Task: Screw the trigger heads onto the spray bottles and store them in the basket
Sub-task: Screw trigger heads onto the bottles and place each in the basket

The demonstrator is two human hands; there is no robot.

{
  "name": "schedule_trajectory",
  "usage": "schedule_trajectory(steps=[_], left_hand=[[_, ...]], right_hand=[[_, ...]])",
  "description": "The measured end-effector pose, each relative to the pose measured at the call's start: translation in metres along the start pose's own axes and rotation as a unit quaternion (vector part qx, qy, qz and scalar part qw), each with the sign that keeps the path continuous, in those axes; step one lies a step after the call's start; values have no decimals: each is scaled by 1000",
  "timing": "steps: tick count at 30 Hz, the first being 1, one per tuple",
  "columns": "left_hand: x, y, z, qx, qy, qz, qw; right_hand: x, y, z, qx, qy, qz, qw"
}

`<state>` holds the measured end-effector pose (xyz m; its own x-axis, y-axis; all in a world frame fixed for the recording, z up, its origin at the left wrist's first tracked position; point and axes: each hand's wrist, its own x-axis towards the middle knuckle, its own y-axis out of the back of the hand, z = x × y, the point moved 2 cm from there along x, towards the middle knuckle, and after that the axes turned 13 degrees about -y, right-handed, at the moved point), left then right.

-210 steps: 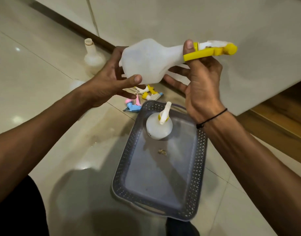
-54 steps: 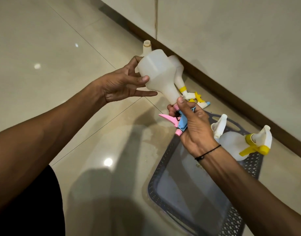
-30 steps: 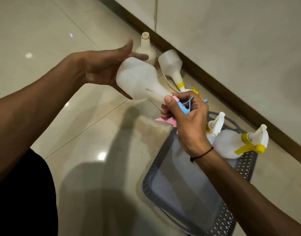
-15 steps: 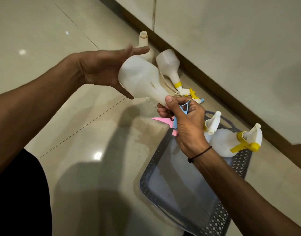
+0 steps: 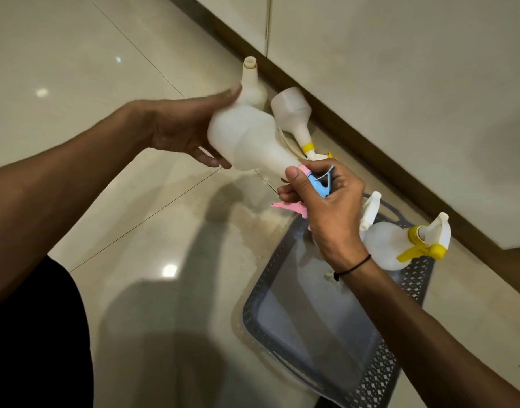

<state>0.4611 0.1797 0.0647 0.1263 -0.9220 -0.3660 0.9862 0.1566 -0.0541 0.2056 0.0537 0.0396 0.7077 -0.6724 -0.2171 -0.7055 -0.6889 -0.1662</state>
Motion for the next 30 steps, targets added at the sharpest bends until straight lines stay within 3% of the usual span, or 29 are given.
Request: schedule_trajectory(steps=[5, 10, 12, 15, 18, 22, 25, 27, 29, 30], left_hand=[[-8, 4, 1, -68, -136, -89, 984], [-2, -5, -4, -46, -11, -34, 998], [-3, -2, -7, -35, -52, -57, 996], [-10, 0, -2, -15, -125, -111, 986], [-11, -2, 8, 47, -201, -106, 973], [-9, -11, 24, 100, -256, -94, 957], [-4, -22, 23, 152, -261, -76, 950], [2, -34, 18, 215, -221, -86, 947], [8, -49, 7, 262, -160, -128, 943], [11, -58, 1, 264, -128, -158, 943]], right_hand=[[-8, 6, -9, 75, -97, 1, 992], [-11, -1, -17, -4, -44, 4, 999], [-15, -3, -19, -11, -62, 8, 998], [-23, -5, -26, 75, -164, -11, 984], [-28, -9, -41, 146, -229, -20, 962], [-33, -6, -63, 156, -236, -12, 959], [-37, -1, -74, 83, -203, 5, 976], [-40, 5, -84, -42, -159, 7, 986], [-44, 12, -101, -217, -117, -6, 969], [-47, 15, -111, -321, -96, -12, 942]])
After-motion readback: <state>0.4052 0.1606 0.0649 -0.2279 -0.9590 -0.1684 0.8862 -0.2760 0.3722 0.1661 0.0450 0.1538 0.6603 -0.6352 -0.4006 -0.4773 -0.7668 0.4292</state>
